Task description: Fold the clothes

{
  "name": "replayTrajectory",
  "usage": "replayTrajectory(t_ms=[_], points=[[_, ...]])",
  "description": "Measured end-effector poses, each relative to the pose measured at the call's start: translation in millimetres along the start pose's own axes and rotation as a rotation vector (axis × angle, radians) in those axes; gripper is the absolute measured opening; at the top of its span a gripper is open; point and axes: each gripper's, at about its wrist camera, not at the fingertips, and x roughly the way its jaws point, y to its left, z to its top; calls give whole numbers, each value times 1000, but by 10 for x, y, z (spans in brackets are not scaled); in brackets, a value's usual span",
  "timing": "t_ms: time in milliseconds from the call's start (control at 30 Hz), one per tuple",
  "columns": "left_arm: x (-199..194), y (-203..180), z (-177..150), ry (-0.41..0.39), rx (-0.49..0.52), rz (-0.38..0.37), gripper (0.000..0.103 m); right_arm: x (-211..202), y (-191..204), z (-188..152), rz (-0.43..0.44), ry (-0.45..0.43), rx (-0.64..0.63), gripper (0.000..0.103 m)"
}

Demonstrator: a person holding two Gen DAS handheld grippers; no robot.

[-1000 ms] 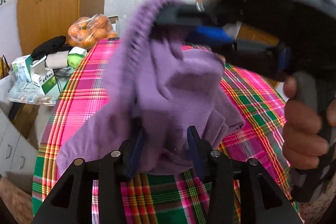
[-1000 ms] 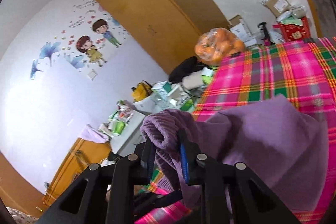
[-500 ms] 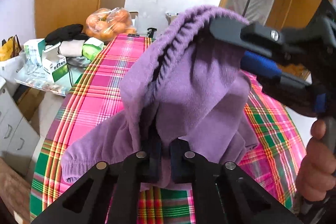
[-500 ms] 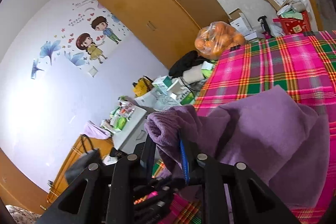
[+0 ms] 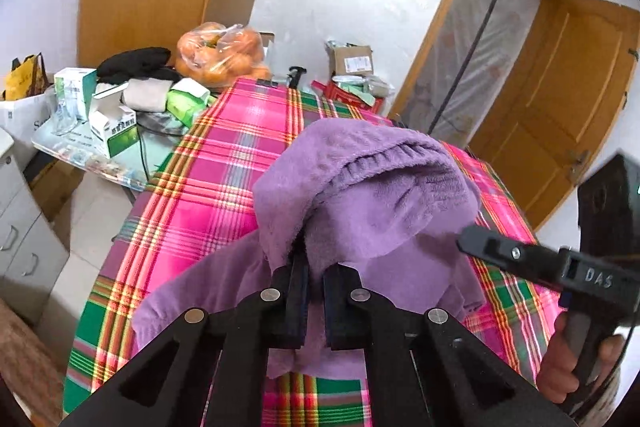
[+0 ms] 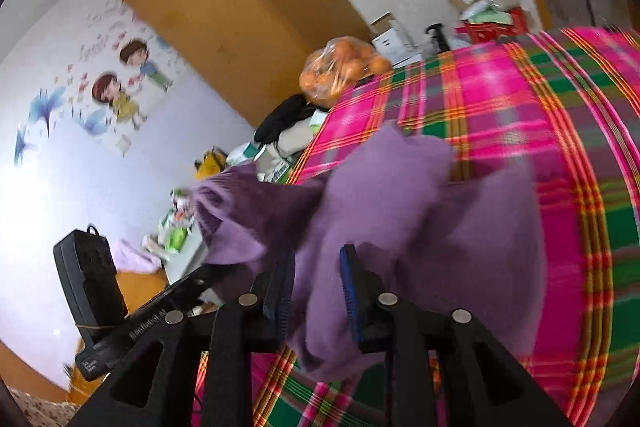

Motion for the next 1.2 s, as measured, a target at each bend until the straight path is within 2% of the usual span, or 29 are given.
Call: replayTrajectory(t_ms=[33, 233, 400, 467, 567, 633, 667, 700, 867, 1200], points=[[-10, 16, 13, -6, -7, 1, 5, -23, -49, -16, -19, -3, 2, 26], [-77, 74, 90, -42, -21, 7, 5, -41, -333, -97, -287, -12, -11, 26], [-92, 79, 96, -54, -19, 13, 5, 1, -506, -133, -488, -15, -28, 36], [-71, 80, 95, -48, -18, 12, 5, 36, -594, -118, -483, -8, -8, 36], [-57, 75, 94, -44, -18, 12, 5, 155, -702, -85, -423, 31, 52, 39], [-52, 71, 95, -42, -18, 11, 5, 146, -708, -87, -403, 10, 61, 38], [-49, 69, 95, -41, -18, 11, 5, 140, -711, -89, -387, 6, 67, 27], [-46, 67, 96, -40, -18, 10, 5, 134, -715, -92, -371, 3, 72, 12], [-56, 38, 103, -40, -18, 6, 5, 20, -655, -111, -318, -45, 74, 10], [-145, -88, 122, -62, -6, 5, 5, -501, -591, -43, -352, -171, 70, 9]])
